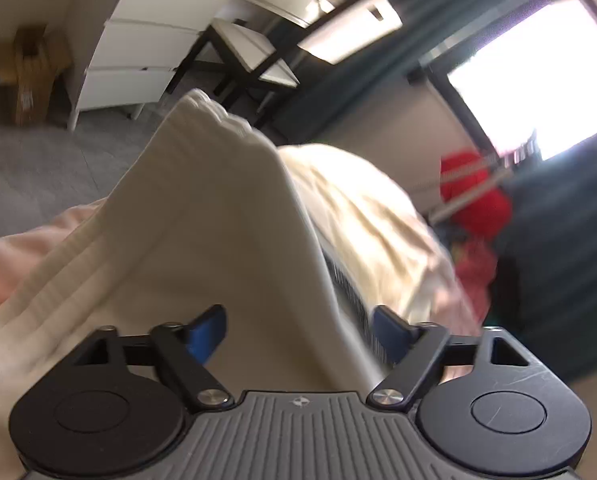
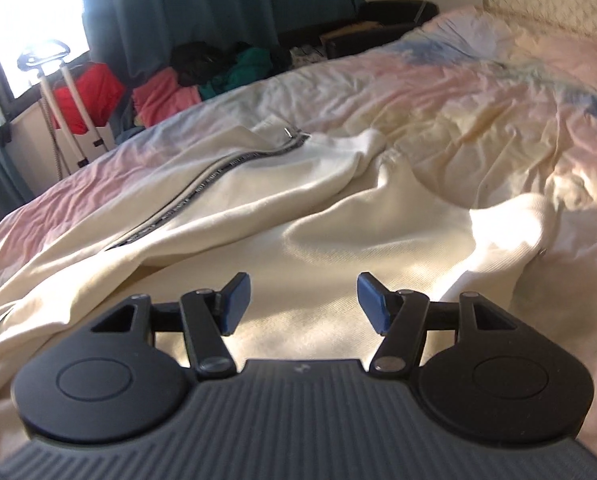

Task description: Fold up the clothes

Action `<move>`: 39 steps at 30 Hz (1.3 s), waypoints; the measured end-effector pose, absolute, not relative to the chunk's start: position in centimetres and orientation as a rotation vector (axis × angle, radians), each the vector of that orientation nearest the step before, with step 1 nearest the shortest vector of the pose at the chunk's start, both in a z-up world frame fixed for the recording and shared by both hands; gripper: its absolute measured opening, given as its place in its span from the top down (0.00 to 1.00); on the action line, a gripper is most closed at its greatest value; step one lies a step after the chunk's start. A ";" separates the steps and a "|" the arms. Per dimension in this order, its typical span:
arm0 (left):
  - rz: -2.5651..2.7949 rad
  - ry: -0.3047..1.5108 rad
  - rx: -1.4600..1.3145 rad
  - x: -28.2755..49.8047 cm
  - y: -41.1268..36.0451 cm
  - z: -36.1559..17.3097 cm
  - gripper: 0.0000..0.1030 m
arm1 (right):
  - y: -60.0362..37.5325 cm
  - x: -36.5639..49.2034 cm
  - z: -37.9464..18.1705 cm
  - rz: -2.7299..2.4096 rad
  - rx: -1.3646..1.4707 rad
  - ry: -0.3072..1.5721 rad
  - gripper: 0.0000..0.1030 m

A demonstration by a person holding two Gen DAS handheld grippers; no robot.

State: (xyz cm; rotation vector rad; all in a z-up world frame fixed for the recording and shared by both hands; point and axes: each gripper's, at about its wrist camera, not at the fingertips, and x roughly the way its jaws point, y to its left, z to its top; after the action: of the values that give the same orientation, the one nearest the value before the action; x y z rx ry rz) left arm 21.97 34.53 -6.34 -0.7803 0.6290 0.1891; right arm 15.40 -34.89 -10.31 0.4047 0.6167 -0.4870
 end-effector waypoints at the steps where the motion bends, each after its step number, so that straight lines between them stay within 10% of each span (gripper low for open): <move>1: 0.200 0.627 -0.832 22.9 36.1 -6.8 0.62 | -35.0 15.8 -10.6 -0.499 0.408 0.622 0.40; 3: 0.226 0.620 -0.911 24.7 38.9 -7.4 0.93 | -35.1 16.5 -11.1 -0.521 0.415 0.633 0.40; 12: 0.374 0.689 -0.639 29.9 40.2 -4.6 0.95 | -34.9 18.4 -11.9 -0.575 0.374 0.616 0.40; 15: 0.362 0.713 -0.583 29.7 39.8 -5.2 0.90 | -35.0 18.6 -11.9 -0.568 0.376 0.620 0.40; 19: 0.360 0.725 -0.547 27.1 38.6 -4.5 0.40 | -35.3 18.4 -11.7 -0.547 0.391 0.625 0.40; 24: 0.339 0.760 -0.500 20.6 37.0 -1.9 0.22 | -36.1 17.5 -10.7 -0.520 0.445 0.614 0.40; 39: 0.487 0.874 -1.085 -4.3 36.2 -3.4 0.15 | -41.7 10.0 -6.6 -0.438 0.682 0.529 0.39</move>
State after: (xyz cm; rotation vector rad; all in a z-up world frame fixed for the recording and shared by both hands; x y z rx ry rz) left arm -4.26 36.24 -3.36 -1.0853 0.8742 0.4872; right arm 9.97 -41.71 -6.61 0.6823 0.5287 -0.4378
